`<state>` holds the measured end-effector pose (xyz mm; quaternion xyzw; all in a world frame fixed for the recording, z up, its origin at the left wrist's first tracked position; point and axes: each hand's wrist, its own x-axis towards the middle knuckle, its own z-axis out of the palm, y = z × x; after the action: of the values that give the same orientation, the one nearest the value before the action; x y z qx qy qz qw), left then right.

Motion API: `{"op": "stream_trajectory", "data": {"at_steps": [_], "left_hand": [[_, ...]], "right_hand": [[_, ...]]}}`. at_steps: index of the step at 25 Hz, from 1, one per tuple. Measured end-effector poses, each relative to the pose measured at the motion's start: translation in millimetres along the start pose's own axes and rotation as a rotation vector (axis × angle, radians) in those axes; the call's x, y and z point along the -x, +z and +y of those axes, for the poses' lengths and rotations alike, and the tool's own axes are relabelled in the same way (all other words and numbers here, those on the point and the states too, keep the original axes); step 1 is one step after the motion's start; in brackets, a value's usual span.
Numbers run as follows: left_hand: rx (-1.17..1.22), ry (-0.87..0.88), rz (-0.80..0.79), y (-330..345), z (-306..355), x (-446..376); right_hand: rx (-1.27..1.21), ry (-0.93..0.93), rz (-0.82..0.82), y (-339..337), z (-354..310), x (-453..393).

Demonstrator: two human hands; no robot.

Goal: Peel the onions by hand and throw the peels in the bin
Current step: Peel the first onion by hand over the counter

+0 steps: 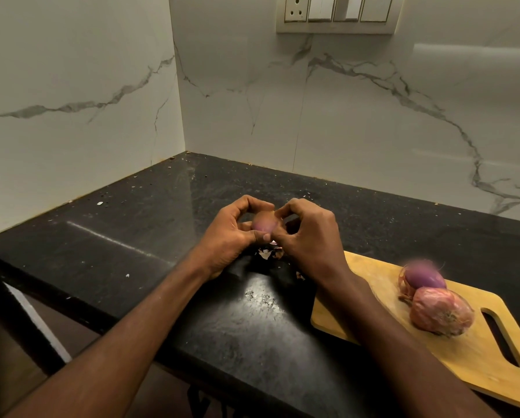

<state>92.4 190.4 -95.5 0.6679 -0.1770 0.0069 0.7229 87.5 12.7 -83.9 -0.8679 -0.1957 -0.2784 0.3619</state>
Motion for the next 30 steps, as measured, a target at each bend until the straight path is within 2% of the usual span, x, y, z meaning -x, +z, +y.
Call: {"op": "stream_trajectory", "data": {"at_steps": [5, 9, 12, 16, 21, 26, 30], "left_hand": [[-0.019, 0.003, -0.014, 0.4, 1.3, 0.0], [-0.053, -0.002, -0.030, 1.8, 3.1, 1.0], [-0.061, 0.010, -0.007, -0.6, 3.1, -0.4], [-0.007, 0.005, 0.042, -2.4, 0.8, -2.0], [-0.062, 0.002, 0.098, -1.7, -1.2, -3.0], [-0.076, 0.001, 0.061, -0.5, 0.8, -1.3], [-0.094, -0.001, 0.037, 0.9, 1.1, -0.7]], "right_hand": [[0.032, 0.014, -0.002, 4.7, -2.5, -0.4], [-0.012, 0.058, 0.063, -0.8, 3.7, -3.9], [-0.151, 0.146, -0.015, -7.9, 4.6, -4.1], [-0.208, 0.217, -0.065, -7.7, 2.1, -3.1], [-0.280, 0.282, -0.098, -10.5, 3.2, -3.4], [-0.118, 0.144, -0.071, -10.5, 1.2, -1.0], [-0.029, 0.145, -0.090, -5.5, -0.3, -0.8]]}}
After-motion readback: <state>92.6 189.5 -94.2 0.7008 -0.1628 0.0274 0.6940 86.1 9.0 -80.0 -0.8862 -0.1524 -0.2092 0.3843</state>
